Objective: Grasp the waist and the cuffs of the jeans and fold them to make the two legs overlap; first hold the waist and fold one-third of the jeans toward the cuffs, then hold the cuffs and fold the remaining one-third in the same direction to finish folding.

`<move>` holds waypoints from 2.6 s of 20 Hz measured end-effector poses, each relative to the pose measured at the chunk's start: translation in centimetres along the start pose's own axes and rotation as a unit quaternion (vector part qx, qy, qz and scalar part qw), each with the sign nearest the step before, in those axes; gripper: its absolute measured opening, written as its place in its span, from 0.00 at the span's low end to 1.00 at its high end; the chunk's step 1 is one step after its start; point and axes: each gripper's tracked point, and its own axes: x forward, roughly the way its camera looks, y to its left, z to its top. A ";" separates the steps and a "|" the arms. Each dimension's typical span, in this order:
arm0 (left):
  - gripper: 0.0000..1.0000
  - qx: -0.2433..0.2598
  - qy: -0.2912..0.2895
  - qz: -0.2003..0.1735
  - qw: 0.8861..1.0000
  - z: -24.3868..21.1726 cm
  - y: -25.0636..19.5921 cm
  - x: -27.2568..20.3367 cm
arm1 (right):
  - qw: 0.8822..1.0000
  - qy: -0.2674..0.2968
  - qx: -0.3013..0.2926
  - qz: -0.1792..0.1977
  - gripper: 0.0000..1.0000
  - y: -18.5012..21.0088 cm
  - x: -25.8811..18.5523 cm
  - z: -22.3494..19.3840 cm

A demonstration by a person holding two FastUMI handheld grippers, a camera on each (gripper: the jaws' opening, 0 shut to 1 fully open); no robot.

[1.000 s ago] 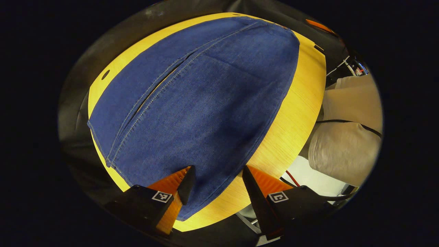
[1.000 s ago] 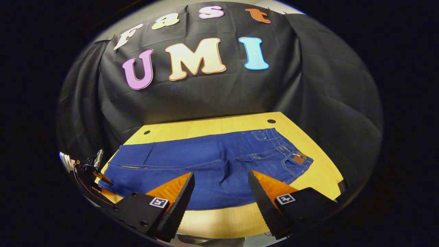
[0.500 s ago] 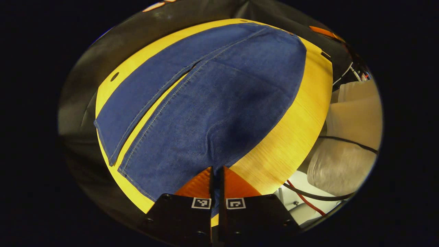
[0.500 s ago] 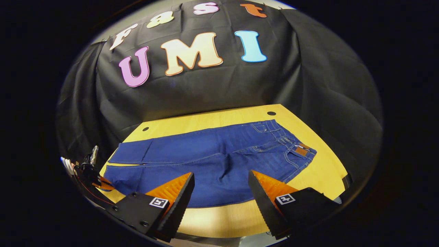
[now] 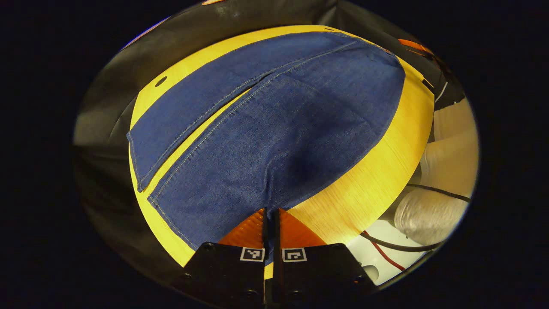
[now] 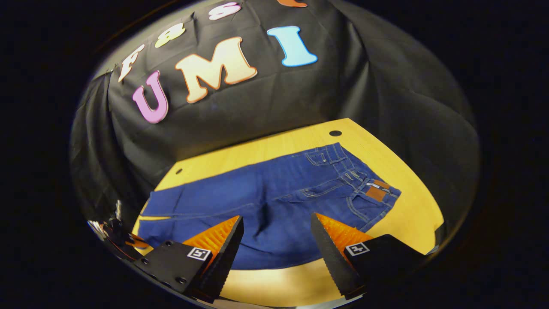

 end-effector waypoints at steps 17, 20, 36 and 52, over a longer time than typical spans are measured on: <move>0.00 -0.003 0.082 -0.007 0.997 0.0 0.2 0.2 | 0.871 0.283 -0.395 0.064 1.00 -9.8 3.8 -8.7; 0.00 -0.005 0.084 -0.005 0.996 0.1 0.1 0.3 | 0.859 0.298 -0.410 0.075 0.99 -9.9 4.5 -9.3; 0.00 -0.039 0.083 0.015 0.996 0.2 0.4 0.3 | 0.861 0.297 -0.401 0.102 0.56 -10.4 6.5 -8.6; 0.00 -0.349 -0.131 0.148 0.916 1.6 1.6 0.6 | 0.948 0.195 -0.250 -0.037 0.03 -10.2 7.2 -6.5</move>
